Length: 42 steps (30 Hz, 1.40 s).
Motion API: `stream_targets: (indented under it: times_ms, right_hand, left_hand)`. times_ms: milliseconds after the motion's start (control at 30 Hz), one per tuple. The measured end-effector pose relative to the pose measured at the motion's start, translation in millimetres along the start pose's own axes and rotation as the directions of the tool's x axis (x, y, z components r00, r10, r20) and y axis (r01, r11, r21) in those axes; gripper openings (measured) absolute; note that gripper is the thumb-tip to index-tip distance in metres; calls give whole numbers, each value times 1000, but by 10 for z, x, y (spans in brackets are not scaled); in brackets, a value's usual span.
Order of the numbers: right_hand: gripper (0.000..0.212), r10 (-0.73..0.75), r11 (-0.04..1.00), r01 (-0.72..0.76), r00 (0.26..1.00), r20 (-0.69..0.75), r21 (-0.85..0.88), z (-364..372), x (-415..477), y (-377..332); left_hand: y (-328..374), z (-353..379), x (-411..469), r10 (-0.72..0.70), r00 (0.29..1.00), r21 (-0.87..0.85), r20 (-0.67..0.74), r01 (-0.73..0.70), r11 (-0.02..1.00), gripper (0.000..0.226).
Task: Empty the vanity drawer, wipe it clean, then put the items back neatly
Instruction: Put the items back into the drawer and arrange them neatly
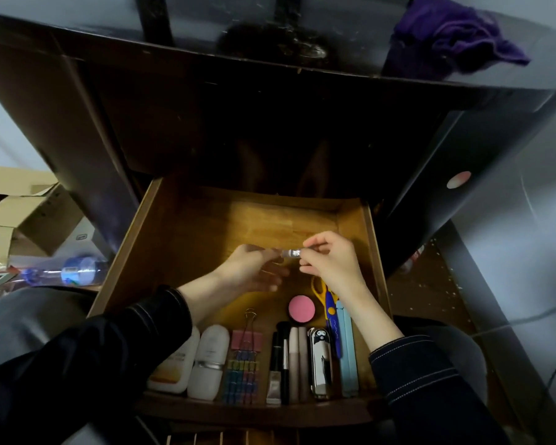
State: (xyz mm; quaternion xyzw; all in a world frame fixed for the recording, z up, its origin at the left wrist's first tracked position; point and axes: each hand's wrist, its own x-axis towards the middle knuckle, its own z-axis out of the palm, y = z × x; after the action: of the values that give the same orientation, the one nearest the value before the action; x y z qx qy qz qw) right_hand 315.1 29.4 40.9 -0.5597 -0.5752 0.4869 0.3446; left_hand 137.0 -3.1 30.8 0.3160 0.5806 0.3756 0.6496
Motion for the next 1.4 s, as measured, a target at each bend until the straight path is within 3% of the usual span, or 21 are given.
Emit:
stream_targets:
  times_ms: [67,167,333,400,467,533,633,733,1233,1300,1400]
  right_hand:
    - [14,93,984,-108,990,106,143,34,-27,-24]
    - [15,136,969,-170,973,185,180,54,-38,-25]
    - [14,113,990,-132,945,306,42,53,-44,12]
    - [8,65,993,-34,959,276,-115,19,-25,56]
    - [6,-35,891,140,970,240,-432,-35,6,119]
    - [10,-44,718,263,941,335,-644,-46,6,189]
    - [18,62,584,373,865,498,-721,4,-44,276]
    - [24,106,516,409,841,530,-752,1,-44,297]
    - [28,102,506,363,875,472,-783,-95,-9,339]
    - [21,82,541,349,884,460,-766,-87,-9,338]
    - [13,-11,677,304,915,404,-670,-43,-3,296]
  left_hand:
    - [5,-67,-56,-41,992,-236,123,70,969,23]
    - [-18,-119,-54,3,995,-313,99,29,949,21]
    - [-32,-137,-17,7,1000,-335,4,-6,942,18]
    - [-51,-130,-16,-2,999,-292,-32,-8,956,21]
    - [-57,-127,-16,-24,998,-274,-62,6,962,20]
    - [-57,-128,-19,-50,996,-268,-73,28,963,17]
    - [-74,-133,-30,-68,995,-229,-73,50,972,22]
    - [-88,-139,-39,-76,994,-209,-74,59,976,23]
    - [-129,-167,2,-104,992,-186,-78,88,979,35]
    - [-127,-168,5,-105,991,-193,-85,87,977,33]
    - [-118,-170,-15,-96,994,-195,-62,82,977,30]
